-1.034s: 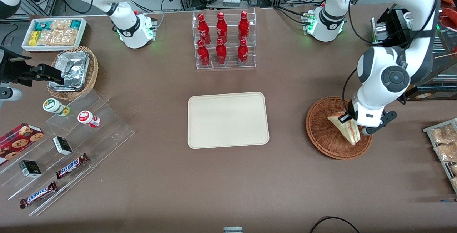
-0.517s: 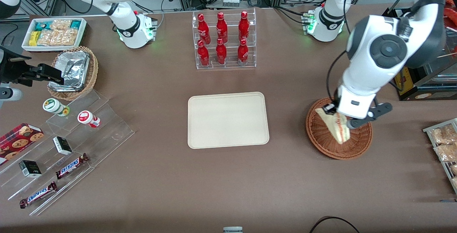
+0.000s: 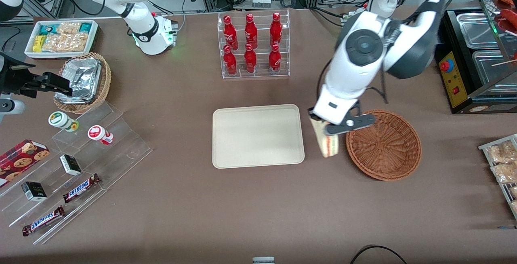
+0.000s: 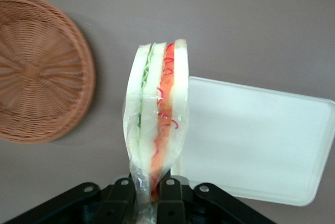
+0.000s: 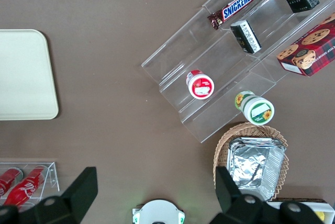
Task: Place sandwich from basket to tray
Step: 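Lift the sandwich out of the basket and carry it over the cream tray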
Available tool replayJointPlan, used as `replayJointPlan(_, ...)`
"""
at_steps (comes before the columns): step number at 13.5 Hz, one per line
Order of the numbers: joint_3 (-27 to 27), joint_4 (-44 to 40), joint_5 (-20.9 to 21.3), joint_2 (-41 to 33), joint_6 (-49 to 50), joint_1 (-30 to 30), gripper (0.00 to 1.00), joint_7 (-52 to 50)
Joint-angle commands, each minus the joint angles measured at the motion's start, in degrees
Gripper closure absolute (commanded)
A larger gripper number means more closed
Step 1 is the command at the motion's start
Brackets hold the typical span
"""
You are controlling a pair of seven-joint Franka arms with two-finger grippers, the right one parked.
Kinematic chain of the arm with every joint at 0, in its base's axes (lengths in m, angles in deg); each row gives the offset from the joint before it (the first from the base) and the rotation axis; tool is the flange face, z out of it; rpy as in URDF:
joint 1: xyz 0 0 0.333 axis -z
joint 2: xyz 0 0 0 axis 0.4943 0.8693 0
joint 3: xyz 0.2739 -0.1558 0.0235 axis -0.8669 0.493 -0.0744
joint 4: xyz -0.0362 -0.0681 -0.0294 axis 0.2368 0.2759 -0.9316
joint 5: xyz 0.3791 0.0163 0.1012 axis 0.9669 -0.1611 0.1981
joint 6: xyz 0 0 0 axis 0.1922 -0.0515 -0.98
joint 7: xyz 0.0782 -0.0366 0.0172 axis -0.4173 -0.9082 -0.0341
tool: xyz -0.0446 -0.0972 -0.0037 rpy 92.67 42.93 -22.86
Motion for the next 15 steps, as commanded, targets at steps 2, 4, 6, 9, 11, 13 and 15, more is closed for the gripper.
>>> replayJointPlan(2,-0.7,-8.3,-0.9,9.0,1.2,6.2,1.0,-0.5)
replayJointPlan(4,-0.7,-11.7,-1.5,13.1,1.1,8.8,1.0,-1.5)
replayJointPlan(6,-0.7,-14.7,-2.9,17.0,-1.3,10.7,1.0,-2.1)
replayJointPlan(9,-0.7,-15.2,-2.8,20.4,-4.3,13.3,1.0,-3.2)
replayJointPlan(11,-0.7,-15.4,-2.8,22.9,-7.0,14.6,1.0,-4.0)
replayJointPlan(13,-0.7,-15.6,-2.6,25.1,-7.9,15.7,1.0,-3.4)
replayJointPlan(15,-0.8,-15.6,-2.6,26.0,-7.9,16.5,1.0,-3.4)
